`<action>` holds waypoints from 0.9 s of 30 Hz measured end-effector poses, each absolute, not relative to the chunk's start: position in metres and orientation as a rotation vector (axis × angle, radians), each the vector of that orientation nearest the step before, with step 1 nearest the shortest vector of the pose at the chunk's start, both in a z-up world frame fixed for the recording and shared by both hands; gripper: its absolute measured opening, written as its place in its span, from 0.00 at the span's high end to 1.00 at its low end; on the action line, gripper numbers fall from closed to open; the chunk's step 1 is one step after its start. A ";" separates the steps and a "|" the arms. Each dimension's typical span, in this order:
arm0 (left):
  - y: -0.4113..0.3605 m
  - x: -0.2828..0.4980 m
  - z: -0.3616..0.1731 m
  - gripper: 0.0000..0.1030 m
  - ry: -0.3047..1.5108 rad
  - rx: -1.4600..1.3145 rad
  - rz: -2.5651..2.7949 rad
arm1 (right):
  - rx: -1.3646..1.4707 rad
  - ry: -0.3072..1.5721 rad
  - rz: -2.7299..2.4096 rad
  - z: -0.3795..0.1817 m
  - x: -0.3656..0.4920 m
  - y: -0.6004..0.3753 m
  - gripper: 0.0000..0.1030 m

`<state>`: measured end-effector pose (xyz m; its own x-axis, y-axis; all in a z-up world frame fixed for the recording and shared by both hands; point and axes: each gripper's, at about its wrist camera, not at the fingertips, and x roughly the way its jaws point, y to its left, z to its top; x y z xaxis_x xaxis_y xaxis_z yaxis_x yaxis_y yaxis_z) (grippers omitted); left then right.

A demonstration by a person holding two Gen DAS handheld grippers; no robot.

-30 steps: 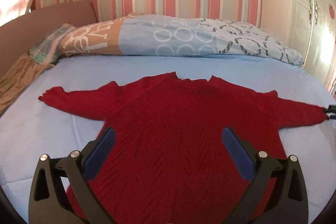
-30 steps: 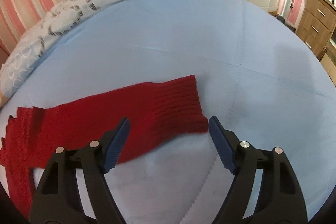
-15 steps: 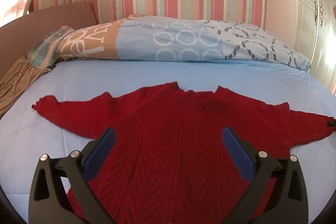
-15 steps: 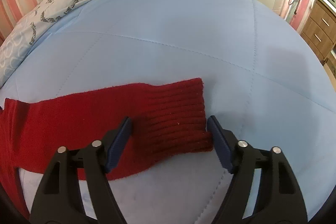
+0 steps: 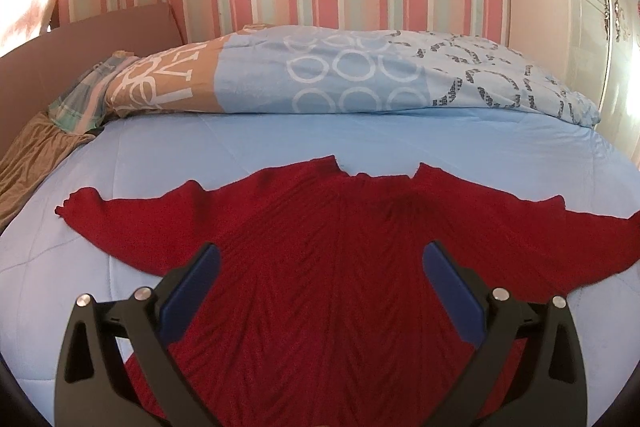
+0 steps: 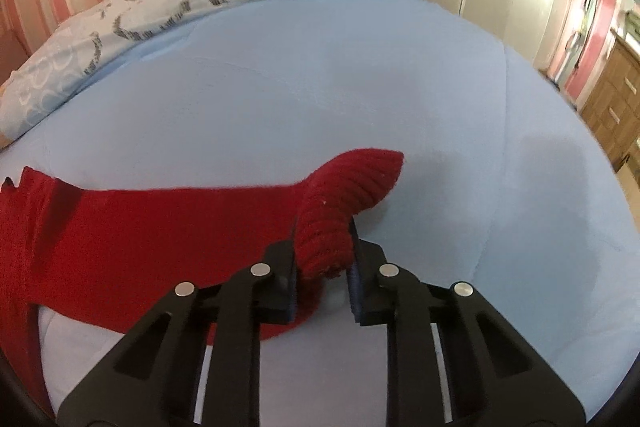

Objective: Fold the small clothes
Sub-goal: 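Carry the held sleeve across the sweater body and open the right tool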

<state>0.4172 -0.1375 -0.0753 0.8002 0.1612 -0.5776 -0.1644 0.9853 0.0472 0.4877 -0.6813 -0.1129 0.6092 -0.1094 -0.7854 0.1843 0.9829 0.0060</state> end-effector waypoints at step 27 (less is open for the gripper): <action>0.001 0.437 -0.024 0.01 0.597 -0.050 0.158 | -0.034 0.784 0.274 -0.012 0.536 -0.253 0.82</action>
<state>0.4375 0.0005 -0.0245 0.8150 0.1339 -0.5637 -0.1630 0.9866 -0.0013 0.5357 -0.2535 -0.0124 0.6745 0.2311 -0.7011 -0.2562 0.9640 0.0713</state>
